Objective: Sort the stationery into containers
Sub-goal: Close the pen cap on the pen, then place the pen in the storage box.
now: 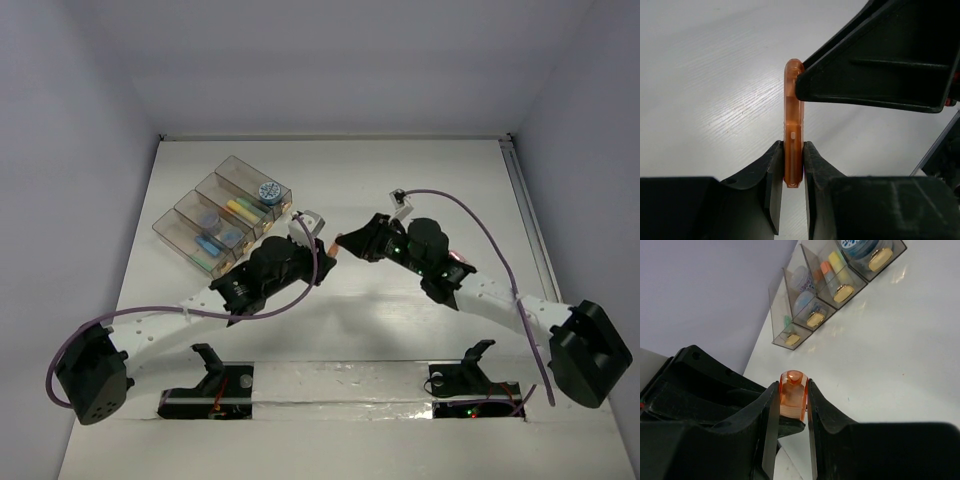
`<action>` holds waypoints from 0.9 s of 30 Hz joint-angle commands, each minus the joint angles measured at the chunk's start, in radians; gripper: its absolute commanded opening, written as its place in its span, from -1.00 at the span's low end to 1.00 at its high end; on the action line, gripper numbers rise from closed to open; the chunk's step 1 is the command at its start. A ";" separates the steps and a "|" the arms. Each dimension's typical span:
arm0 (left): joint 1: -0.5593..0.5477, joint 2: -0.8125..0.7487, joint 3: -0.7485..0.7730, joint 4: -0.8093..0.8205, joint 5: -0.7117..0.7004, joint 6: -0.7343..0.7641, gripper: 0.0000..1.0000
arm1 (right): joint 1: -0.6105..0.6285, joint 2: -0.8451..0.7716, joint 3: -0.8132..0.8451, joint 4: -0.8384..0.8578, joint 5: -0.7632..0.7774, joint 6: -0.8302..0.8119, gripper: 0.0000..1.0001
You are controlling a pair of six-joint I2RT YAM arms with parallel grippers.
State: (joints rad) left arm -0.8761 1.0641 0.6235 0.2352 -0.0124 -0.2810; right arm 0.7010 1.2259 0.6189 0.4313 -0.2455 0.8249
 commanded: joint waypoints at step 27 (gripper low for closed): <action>0.236 -0.041 -0.061 0.257 -0.505 -0.329 -1.00 | 0.106 -0.491 -0.140 -0.505 0.354 -0.041 -0.13</action>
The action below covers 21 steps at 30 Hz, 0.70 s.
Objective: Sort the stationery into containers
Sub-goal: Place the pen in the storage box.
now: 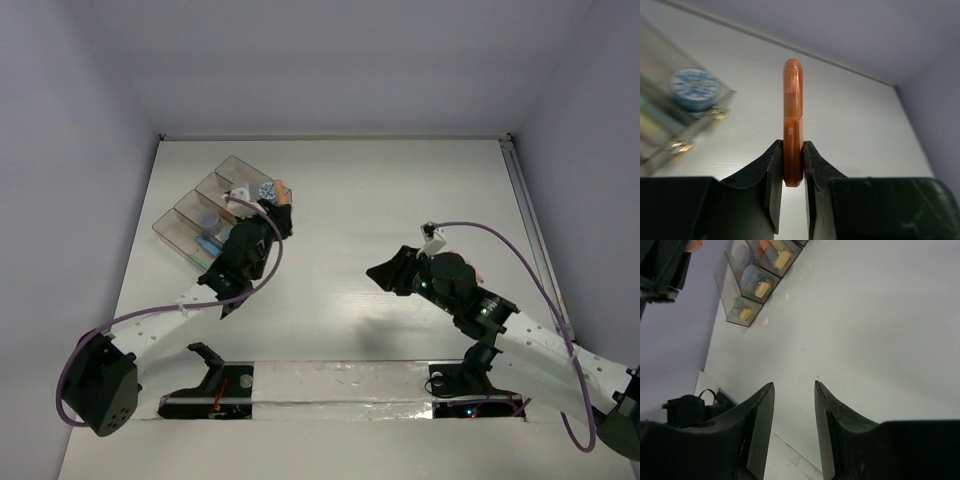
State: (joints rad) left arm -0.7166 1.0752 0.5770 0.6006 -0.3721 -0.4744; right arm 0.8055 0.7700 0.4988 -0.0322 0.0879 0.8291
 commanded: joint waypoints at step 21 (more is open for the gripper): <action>0.710 -0.029 -0.106 -0.444 -0.061 -0.343 -1.00 | 0.001 -0.193 -0.117 -0.087 -0.096 -0.110 -0.11</action>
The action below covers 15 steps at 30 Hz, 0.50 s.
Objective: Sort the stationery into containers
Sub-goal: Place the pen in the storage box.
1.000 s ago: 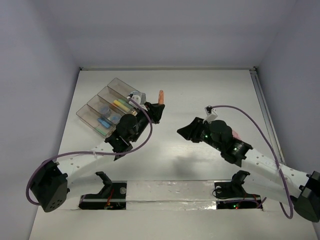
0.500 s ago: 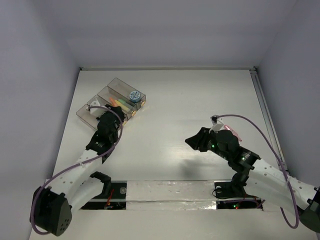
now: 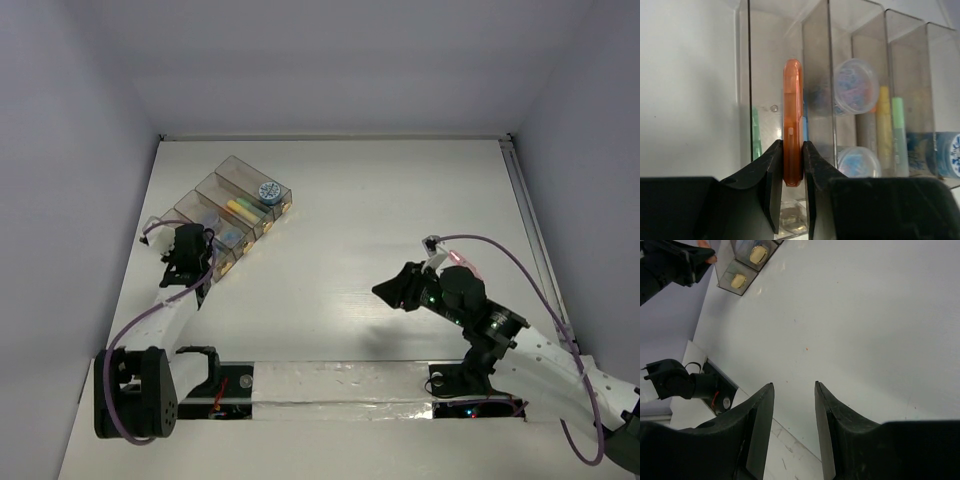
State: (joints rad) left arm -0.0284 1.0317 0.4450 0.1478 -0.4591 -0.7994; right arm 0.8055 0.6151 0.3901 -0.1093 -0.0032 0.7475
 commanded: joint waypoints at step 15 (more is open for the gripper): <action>0.022 -0.031 0.000 0.087 0.046 0.014 0.61 | 0.001 0.023 0.049 -0.062 0.107 -0.062 -0.15</action>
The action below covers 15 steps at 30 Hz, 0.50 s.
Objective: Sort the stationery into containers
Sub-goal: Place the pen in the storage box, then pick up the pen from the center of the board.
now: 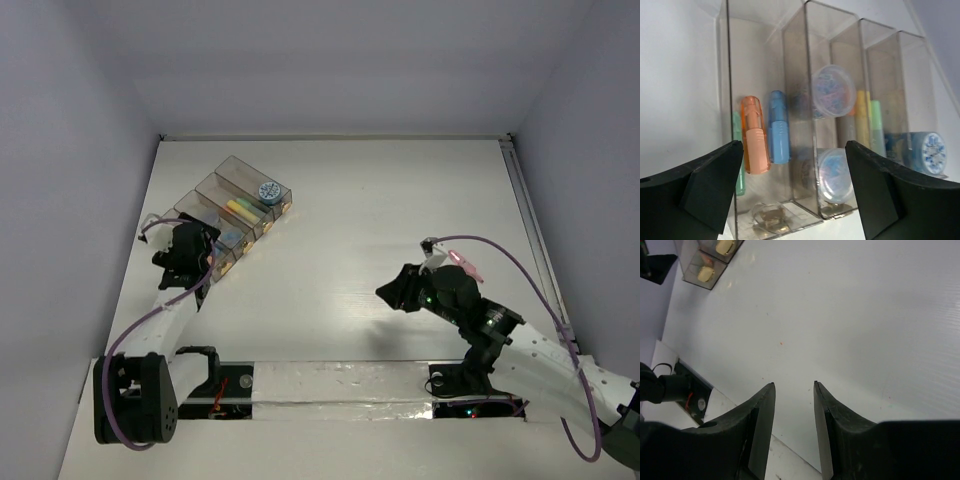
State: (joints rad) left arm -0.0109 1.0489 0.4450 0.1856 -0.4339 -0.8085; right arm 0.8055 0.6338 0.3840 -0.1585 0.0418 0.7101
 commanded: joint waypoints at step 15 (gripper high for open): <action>-0.655 -0.097 0.015 0.416 0.156 0.290 -1.00 | -0.115 0.216 0.231 -0.315 0.576 0.011 -1.00</action>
State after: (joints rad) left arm -0.5423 0.8948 0.4236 0.4961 -0.3099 -0.6292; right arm 0.7422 0.8162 0.5644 -0.3798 0.4603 0.7036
